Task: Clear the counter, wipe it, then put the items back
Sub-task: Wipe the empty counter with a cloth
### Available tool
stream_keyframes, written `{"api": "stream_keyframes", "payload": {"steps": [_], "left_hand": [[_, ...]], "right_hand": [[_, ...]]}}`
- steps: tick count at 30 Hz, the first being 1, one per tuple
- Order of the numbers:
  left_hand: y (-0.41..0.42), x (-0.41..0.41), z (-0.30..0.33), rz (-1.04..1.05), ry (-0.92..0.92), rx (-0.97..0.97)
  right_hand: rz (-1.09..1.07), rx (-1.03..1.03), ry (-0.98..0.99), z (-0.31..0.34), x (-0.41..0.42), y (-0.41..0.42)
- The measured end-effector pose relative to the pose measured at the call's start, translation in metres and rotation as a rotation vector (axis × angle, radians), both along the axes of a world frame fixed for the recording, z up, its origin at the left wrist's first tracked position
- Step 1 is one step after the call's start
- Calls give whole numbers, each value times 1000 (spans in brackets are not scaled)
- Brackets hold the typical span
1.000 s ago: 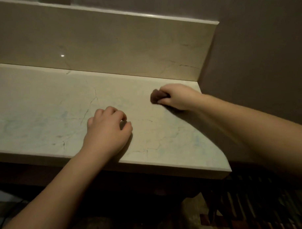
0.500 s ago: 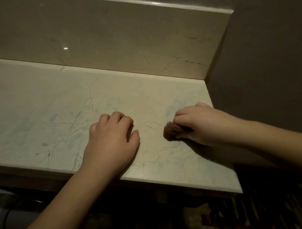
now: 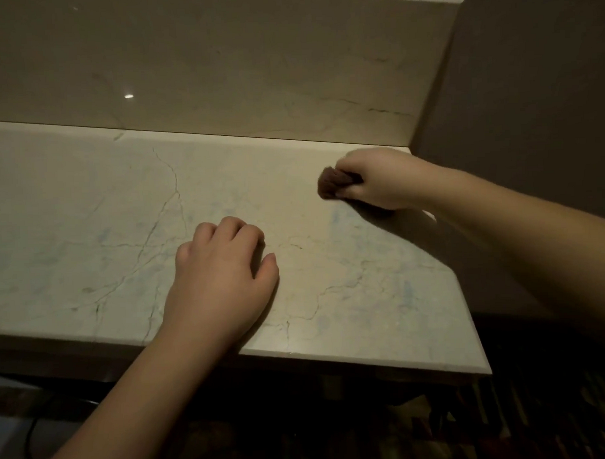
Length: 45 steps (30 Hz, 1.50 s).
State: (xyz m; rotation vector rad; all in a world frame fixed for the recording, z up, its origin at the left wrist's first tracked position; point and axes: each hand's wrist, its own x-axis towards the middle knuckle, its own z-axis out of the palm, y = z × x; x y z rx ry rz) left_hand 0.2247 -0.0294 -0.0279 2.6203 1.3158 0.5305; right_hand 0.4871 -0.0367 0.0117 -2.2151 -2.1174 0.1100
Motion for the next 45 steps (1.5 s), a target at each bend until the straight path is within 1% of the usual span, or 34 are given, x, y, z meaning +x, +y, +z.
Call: {"api": "stream_keyframes", "payload": {"steps": [4, 6, 8, 12, 14, 18, 22, 27, 33, 36, 39, 41, 45], "left_hand": [[1, 0, -1, -5, -3, 12], [1, 0, -1, -8, -11, 13], [0, 0, 0, -12, -17, 12], [0, 0, -1, -8, -23, 15], [0, 0, -1, -8, -26, 12], [-1, 0, -1, -4, -24, 5], [-1, 0, 0, 0, -10, 5], [-2, 0, 0, -2, 2, 4], [-2, 0, 1, -16, -6, 8], [-2, 0, 0, -15, -6, 16], [-2, 0, 1, -12, -1, 9], [-3, 0, 1, -11, 0, 5], [-3, 0, 2, -3, 12, -6]], "right_hand": [[117, -184, 11, 15, -24, -59], [118, -179, -5, 13, -31, -72], [102, -118, -34, 9, -30, -69], [-3, 38, -19, -3, -16, -25], [-72, 107, -66, -7, -2, 9], [-165, 175, -173, -10, 5, 63], [-249, 218, -245, -16, 5, 84], [-252, 177, -272, -9, 36, 58], [-416, 47, -376, -2, 95, -3], [-388, 92, -332, -5, 91, -4], [-353, 169, -289, -9, 67, 26], [-325, 176, -281, -11, 45, 51], [-268, 204, -191, -14, 22, 79]]}}
